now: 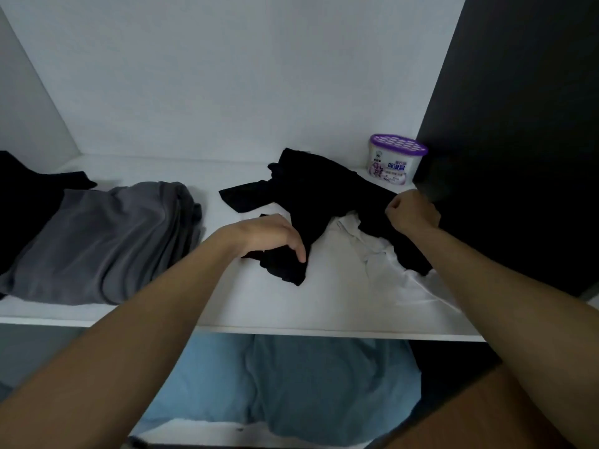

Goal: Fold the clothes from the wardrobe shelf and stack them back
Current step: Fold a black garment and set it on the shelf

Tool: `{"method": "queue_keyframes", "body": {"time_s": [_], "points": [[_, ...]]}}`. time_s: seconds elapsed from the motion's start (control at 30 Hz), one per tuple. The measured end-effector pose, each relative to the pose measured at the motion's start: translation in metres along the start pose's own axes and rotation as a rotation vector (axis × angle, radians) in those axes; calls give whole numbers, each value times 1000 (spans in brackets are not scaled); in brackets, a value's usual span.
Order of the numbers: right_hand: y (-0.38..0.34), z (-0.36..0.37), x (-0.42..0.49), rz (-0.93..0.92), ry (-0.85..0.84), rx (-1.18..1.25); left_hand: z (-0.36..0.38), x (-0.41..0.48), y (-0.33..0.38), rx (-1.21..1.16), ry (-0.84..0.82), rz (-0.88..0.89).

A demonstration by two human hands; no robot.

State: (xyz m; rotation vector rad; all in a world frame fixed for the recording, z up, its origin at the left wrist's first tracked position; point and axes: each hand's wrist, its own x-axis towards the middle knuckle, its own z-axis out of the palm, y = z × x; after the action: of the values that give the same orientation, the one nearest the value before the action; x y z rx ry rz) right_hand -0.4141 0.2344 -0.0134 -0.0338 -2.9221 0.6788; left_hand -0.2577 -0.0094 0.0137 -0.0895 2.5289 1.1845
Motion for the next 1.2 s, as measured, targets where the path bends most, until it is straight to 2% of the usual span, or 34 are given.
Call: {"method": "queue_keyframes", "body": {"time_s": [0.1, 0.2, 0.3, 0.33, 0.4, 0.47, 0.5, 0.57, 0.6, 0.67, 0.73, 0.8, 0.87, 0.93, 1.0, 1.1, 1.17, 1.2], "points": [[2, -11, 8, 111, -5, 119, 5, 7, 4, -162, 127, -56], [6, -16, 3, 74, -94, 86, 10, 12, 11, -400, 259, 97], [-5, -12, -12, -243, -131, 227, 13, 8, 25, -492, 344, 368], [-13, -10, -19, -381, -181, 286, 15, 6, 29, -508, 336, 447], [-31, -5, -29, -628, -282, 247, 18, -1, 34, -483, 299, 576], [-43, 3, -33, -657, -353, 300, 19, -11, 31, -403, 224, 623], [-46, 6, -36, -592, -435, 479, 19, -18, 28, -366, 180, 624], [-51, 11, -48, -440, -552, 798, 16, -31, 17, -321, 128, 598], [-55, 11, -52, -416, -551, 854, 14, -35, 12, -315, 111, 574], [-63, 12, -60, -440, -434, 895, 11, -36, -1, -340, 97, 471], [-69, 1, -67, -487, -282, 906, 10, -29, -12, -417, 107, 254], [-66, -14, -76, -597, -210, 829, 8, -17, -16, -560, 57, 50], [-54, -27, -91, -747, -254, 641, 3, -3, -13, -718, -57, -55], [-37, -26, -112, -873, -341, 417, 1, 12, 1, -825, -83, -88], [-18, -21, -134, -850, -463, 278, 11, 24, 27, -853, -12, -107], [5, -26, -149, -769, -565, 225, 39, 37, 55, -797, 244, -106], [11, -37, -149, -616, -474, 385, 49, 45, 66, -849, 358, -27], [13, -42, -145, -471, -381, 541, 50, 45, 70, -899, 361, 39]]}}
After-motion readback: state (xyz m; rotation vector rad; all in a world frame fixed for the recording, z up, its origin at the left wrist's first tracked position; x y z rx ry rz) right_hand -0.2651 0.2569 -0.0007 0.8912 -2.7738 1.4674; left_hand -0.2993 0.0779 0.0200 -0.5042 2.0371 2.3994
